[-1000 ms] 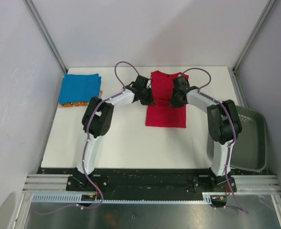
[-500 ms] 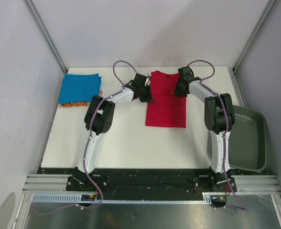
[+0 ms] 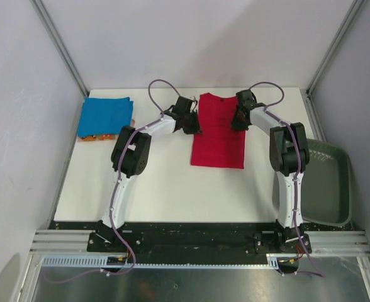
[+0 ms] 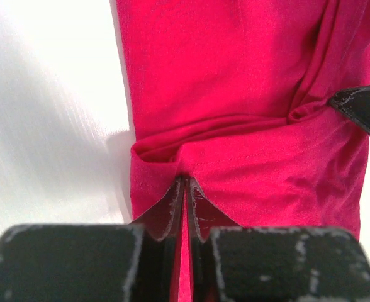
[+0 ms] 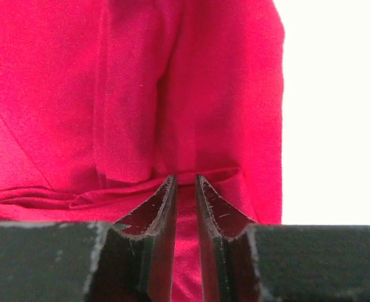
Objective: Fold and stack the t-shirts
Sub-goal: Fold the folded rectangular tshirt in 1/3 of the way
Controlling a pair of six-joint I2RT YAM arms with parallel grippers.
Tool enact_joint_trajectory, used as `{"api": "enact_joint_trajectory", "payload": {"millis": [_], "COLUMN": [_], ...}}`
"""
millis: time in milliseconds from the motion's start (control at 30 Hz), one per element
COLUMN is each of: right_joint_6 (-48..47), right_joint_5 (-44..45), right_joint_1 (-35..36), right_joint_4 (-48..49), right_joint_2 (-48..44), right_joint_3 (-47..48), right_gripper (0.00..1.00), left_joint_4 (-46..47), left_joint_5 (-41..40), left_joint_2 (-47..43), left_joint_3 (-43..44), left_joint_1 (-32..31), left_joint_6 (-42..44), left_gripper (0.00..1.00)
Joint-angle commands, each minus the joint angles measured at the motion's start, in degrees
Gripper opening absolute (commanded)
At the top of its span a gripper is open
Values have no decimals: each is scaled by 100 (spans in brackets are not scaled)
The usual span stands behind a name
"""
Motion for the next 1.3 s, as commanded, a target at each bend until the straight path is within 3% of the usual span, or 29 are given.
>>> {"api": "enact_joint_trajectory", "payload": {"millis": [0, 167, 500, 833, 1067, 1267], "right_joint_6": [-125, -260, -410, -319, -372, -341], "right_joint_5": [374, 455, 557, 774, 804, 723], "right_joint_1": [-100, 192, 898, 769, 734, 647], "right_joint_4": [-544, -659, -805, -1004, -1162, -1164], "right_joint_2": [-411, -679, -575, 96, 599, 467], "right_joint_3": [204, 439, 660, 867, 1009, 997], "right_gripper": [23, 23, 25, 25, 29, 31], "left_joint_4": [35, 31, 34, 64, 221, 407], "left_joint_5": [-4, 121, 395, 461, 612, 809], "left_joint_2": [-156, -322, -1336, -2663, -2965, -3045], "left_joint_3": [-20, -37, -270, -2234, -3382, -3782], "left_joint_1": [79, 78, 199, 163, 13, -72], "left_joint_6": [20, 45, -51, -356, -410, -554], "left_gripper": [9, 12, 29, 32, 34, 37]}}
